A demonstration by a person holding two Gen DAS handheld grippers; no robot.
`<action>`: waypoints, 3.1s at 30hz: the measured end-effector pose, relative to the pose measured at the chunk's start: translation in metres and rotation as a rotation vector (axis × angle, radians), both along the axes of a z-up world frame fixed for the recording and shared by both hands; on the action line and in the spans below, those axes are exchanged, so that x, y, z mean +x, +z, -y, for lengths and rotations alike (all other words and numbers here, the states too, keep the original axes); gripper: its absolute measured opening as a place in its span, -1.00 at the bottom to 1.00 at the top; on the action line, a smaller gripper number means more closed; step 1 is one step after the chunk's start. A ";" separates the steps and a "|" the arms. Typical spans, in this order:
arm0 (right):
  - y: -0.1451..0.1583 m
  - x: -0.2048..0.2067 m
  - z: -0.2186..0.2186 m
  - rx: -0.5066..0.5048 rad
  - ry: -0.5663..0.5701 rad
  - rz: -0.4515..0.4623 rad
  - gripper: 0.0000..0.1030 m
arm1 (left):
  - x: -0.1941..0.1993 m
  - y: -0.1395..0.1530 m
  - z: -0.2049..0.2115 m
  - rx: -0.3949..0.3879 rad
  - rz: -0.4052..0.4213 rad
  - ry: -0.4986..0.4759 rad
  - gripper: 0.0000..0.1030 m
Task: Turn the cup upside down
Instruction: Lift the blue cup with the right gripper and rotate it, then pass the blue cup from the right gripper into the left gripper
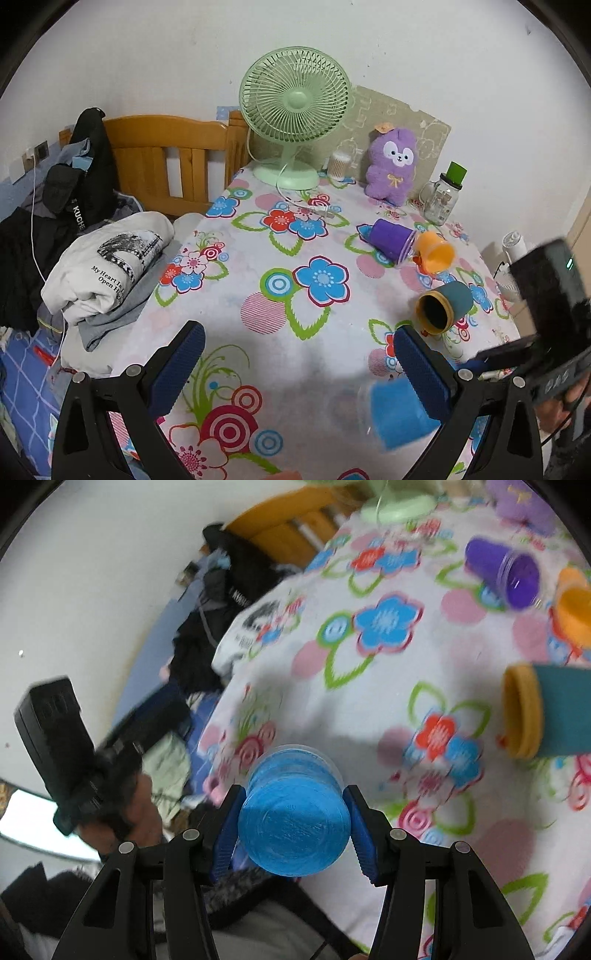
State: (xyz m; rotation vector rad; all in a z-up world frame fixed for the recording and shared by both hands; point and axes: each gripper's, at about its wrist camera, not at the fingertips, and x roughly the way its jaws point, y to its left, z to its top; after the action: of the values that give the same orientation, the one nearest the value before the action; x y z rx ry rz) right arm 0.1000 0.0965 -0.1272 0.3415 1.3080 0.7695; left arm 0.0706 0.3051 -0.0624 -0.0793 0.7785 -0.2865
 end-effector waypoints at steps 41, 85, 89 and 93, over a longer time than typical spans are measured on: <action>-0.023 -0.089 0.127 -0.036 -0.444 0.264 1.00 | 0.035 -0.081 0.195 0.514 -0.283 -0.709 1.00; 0.011 -0.093 0.087 -0.126 -0.368 0.455 1.00 | 0.013 -0.041 0.113 -0.016 -0.033 -0.276 0.09; 0.011 -0.093 0.080 -0.126 -0.347 0.460 1.00 | 0.006 -0.051 0.109 -0.008 -0.031 -0.263 0.11; 0.010 -0.093 0.076 -0.123 -0.335 0.459 1.00 | 0.003 -0.059 0.105 -0.010 -0.050 -0.251 0.15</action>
State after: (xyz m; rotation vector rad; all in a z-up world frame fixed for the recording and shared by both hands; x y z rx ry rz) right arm 0.0074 0.0203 -0.1173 0.2564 0.8318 0.4454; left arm 0.0739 0.2003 -0.1213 0.0025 0.8379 -0.5279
